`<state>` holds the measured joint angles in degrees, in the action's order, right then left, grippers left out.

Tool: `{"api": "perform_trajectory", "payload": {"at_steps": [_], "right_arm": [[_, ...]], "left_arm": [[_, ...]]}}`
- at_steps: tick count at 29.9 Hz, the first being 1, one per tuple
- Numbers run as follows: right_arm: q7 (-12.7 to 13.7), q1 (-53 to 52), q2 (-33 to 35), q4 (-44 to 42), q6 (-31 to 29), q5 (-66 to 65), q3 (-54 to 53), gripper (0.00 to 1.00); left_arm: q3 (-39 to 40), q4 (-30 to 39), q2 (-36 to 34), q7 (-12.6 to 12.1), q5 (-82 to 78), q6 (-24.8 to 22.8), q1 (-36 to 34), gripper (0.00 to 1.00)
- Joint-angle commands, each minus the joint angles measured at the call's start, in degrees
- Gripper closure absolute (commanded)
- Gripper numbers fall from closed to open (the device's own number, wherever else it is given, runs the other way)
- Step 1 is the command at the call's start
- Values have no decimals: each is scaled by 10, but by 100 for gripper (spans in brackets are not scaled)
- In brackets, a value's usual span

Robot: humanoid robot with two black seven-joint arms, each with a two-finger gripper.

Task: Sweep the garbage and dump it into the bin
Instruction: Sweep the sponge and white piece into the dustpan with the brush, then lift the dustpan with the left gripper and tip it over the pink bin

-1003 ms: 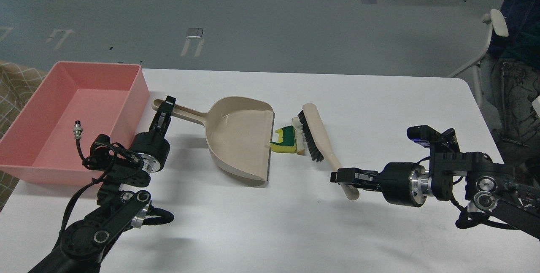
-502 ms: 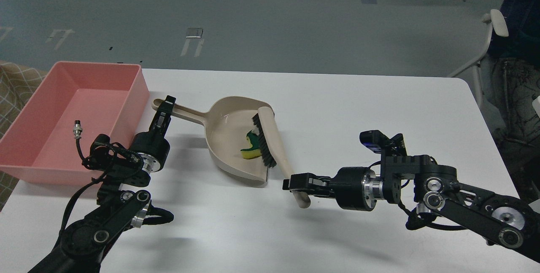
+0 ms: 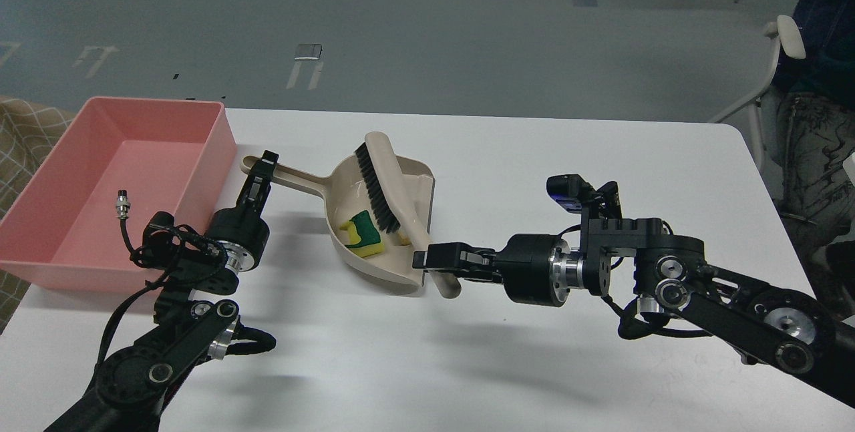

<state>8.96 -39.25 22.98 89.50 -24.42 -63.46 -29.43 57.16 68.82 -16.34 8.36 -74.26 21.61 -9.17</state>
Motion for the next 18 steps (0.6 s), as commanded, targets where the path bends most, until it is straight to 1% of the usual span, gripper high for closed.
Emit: {"api": "perform_trajectory", "payload": {"at_steps": [1,3,6,9,11,13,18], "right_arm": [[3,-6,44,3,0,1,-27,100],[3,-3,63,3,0,2,-35,100],[-2,1,119,2,0,23,-47,100],[-5,11,180,-3,0,42,-51,100],[-9,20,203,-5,0,43,-51,100],[-24,48,238,-5,-3,43,-51,100],[-35,83,261,-6,-3,42,-52,100]], "left_arm": [[3,-1,1,1,66,-1,0,100],[5,-1,2,3,90,0,-1,100],[6,-2,1,11,136,-1,-5,100],[8,-1,-1,11,159,-1,-9,100],[13,0,-3,11,169,-1,-12,100],[36,4,-9,11,189,-1,-21,100],[70,24,-39,3,204,-3,-38,100]]}}
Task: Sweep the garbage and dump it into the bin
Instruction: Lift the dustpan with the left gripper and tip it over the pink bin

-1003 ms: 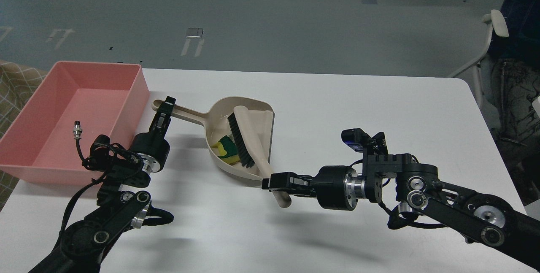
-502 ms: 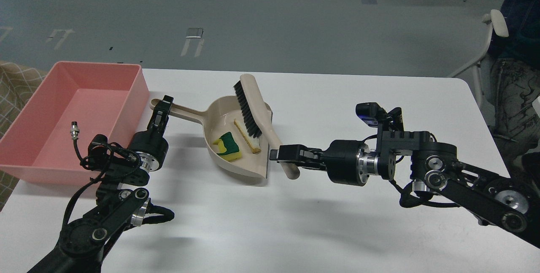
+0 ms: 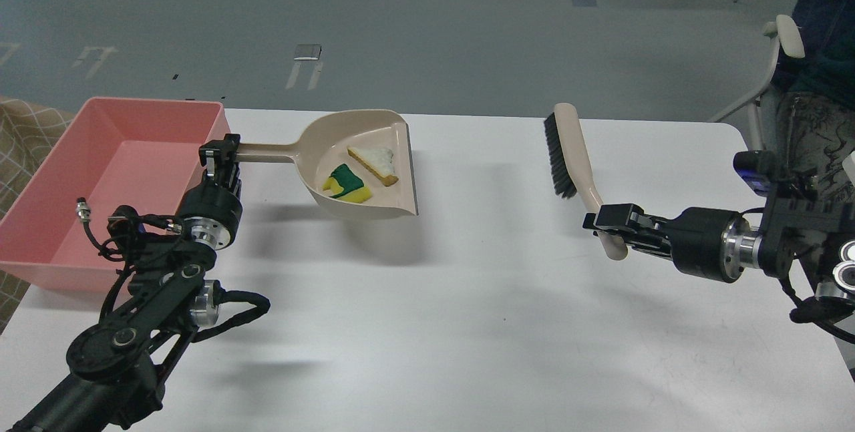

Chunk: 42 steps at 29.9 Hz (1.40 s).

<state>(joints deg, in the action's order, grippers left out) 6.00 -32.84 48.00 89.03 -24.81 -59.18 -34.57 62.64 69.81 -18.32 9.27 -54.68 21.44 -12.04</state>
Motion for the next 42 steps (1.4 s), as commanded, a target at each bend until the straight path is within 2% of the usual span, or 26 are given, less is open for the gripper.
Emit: {"api": "perform_trajectory", "payload": {"at_steps": [1,8,13,17,21,24,27,28,30,36,39,42], "right_arm": [[-6,23,10,-2,2,-1,-1,100],[-6,30,3,-1,3,-1,0,100],[-6,38,-2,8,3,-1,2,100],[-6,39,-4,9,1,-1,1,100],[-6,39,-5,9,-1,-1,1,100],[-6,40,-5,9,-1,-1,2,100],[-6,40,-6,9,0,0,3,100],[-6,40,-7,9,-1,-1,3,100],[-6,40,-7,9,-1,-1,4,100],[-6,40,-10,9,-1,0,4,100],[-6,40,-18,9,-1,0,4,100],[-6,40,-19,9,-1,-1,4,100]], "left_arm": [[18,22,-26,-7,12,-3,-11,100],[60,103,-137,-24,91,-3,1,100],[125,109,-207,-23,140,-20,53,100],[215,98,-254,-21,169,-74,132,100],[262,61,-280,-14,172,-116,198,100],[281,24,-298,1,164,-147,225,100],[278,1,-330,30,137,-148,232,100],[276,-9,-343,48,111,-148,235,100],[275,-20,-352,61,74,-148,234,100],[275,-24,-386,70,-1,-147,229,100],[274,-22,-398,92,-71,-142,234,100],[274,-21,-398,95,-159,-132,234,100]]}}
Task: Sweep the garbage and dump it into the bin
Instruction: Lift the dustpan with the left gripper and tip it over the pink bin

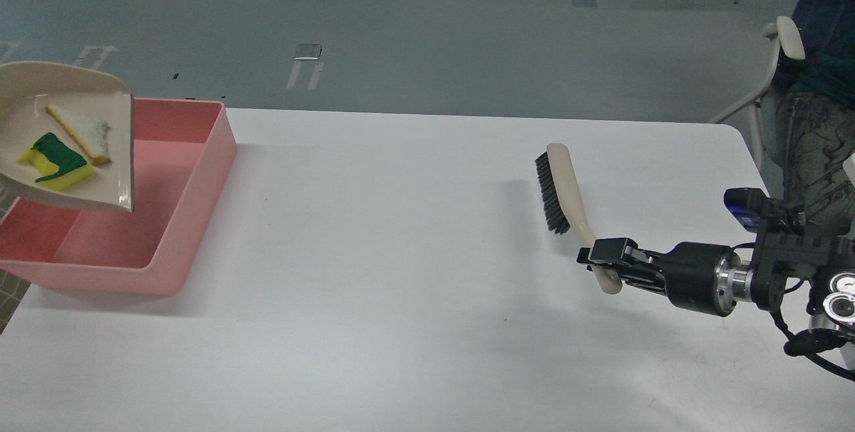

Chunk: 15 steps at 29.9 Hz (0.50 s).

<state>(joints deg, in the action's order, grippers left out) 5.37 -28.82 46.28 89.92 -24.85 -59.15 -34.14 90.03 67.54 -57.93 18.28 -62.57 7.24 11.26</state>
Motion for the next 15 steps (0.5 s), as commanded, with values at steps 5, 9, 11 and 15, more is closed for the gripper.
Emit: {"api": "perform_trajectory", "payload": {"at_steps": [5,9,11,15], "right_arm": [[0,0,-2,0,0,-1,0,100],[0,0,-1,0,0,-1,0,100],[0,0,-1,0,0,0,-1,100],[0,-1,-2,0,-1,-1,-3,100]], "left_arm": [[0,4,-3,6,-178,37,-8,100],[0,5,-15,4,-186,47,-10,100],[1,6,-31,3,-177,50,-12,100],[2,7,-41,-2,-121,38,-60,100]]}}
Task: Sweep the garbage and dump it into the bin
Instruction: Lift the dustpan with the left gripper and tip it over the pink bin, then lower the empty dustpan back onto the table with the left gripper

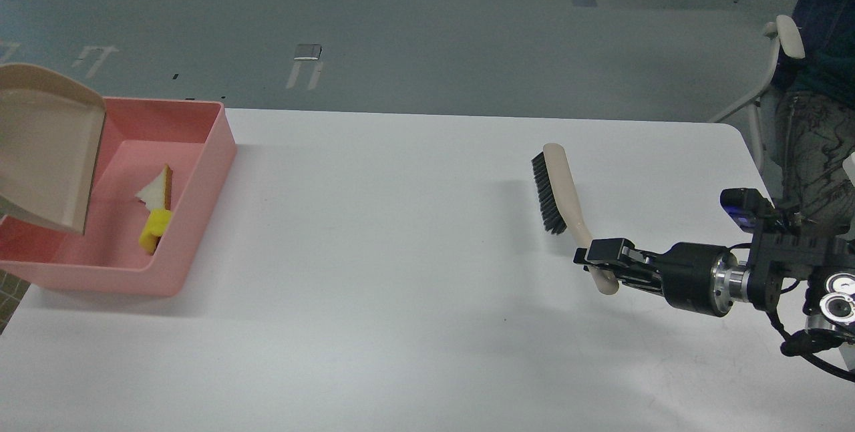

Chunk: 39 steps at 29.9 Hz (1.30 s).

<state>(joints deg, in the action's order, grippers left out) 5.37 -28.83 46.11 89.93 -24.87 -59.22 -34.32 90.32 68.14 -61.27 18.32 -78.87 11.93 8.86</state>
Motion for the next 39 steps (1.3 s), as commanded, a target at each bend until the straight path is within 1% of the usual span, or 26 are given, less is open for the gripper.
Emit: {"api": "perform_trajectory", "payload": {"at_steps": [1,2,4,5,6,8,10,11,12,14,15,16,17,18,19,20,22,24,25,26,27,28,29,34,35,39], "right_arm": [[0,-1,0,0,-1,0,-2,100],[0,-2,0,-1,-3,0,-2,100],[0,-3,0,-1,-4,0,-3,100],[0,-3,0,-1,-4,0,-3,100],[0,-3,0,-1,-4,1,-3,100],[0,-3,2,-2,-4,1,-3,100],[0,-3,5,-2,-4,1,-3,100],[0,-3,6,-3,-4,1,-3,100],[0,-3,6,-4,-4,0,-3,100],[-1,-2,8,-7,-5,0,-3,100],[-1,-1,9,-7,-6,0,-3,100],[-2,0,13,-7,-9,0,-3,100],[-2,0,13,-7,-9,0,-3,100],[-4,0,20,-7,-11,0,-3,100],[-6,0,25,-7,-11,0,-3,100],[-6,0,28,-8,-11,0,-3,100],[-8,1,38,-9,-12,0,-2,99],[-11,1,43,-9,-12,0,-2,99],[-14,1,47,-10,-12,0,-2,99],[-14,2,49,-10,-12,0,-2,99],[-15,3,50,-10,-12,0,-2,99],[-15,4,50,-11,-12,0,-2,99],[-15,6,51,-10,-12,0,-2,99],[-15,10,54,-10,-12,0,-2,99],[-15,10,54,-9,-12,0,-2,99],[-15,11,54,-7,-12,0,-1,99]], "left_arm": [[-3,1,-15,-4,76,-26,-64,100],[-3,1,-25,-9,108,-57,-89,100],[-2,2,-32,-26,134,-89,-109,100],[-1,3,-32,-48,161,-118,-132,100],[-1,6,-30,-58,175,-131,-146,100],[-3,28,-25,-94,218,-161,-189,100],[-4,43,-17,-112,231,-170,-198,100],[-7,59,6,-125,239,-174,-203,100],[-10,68,21,-130,240,-174,-205,100],[-33,101,85,-156,239,-171,-233,100],[-46,106,100,-164,239,-168,-241,100],[-76,110,130,-171,234,-161,-259,100],[-76,110,130,-171,234,-161,-259,100],[-107,110,156,-173,232,-144,-276,100],[-143,110,180,-172,231,-117,-292,100],[-160,109,188,-171,231,-103,-298,100],[-233,105,221,-167,231,-43,-322,100],[-275,101,243,-166,230,-14,-335,100],[-310,93,265,-165,229,12,-343,100],[-325,88,276,-164,228,26,-346,100],[-352,76,298,-163,219,53,-349,100],[-363,70,309,-162,211,64,-350,100],[-381,57,331,-155,192,83,-350,100],[-396,9,403,-136,133,112,-339,100],[-404,1,416,-132,120,121,-328,100],[-418,-8,436,-116,108,137,-307,100]]}}
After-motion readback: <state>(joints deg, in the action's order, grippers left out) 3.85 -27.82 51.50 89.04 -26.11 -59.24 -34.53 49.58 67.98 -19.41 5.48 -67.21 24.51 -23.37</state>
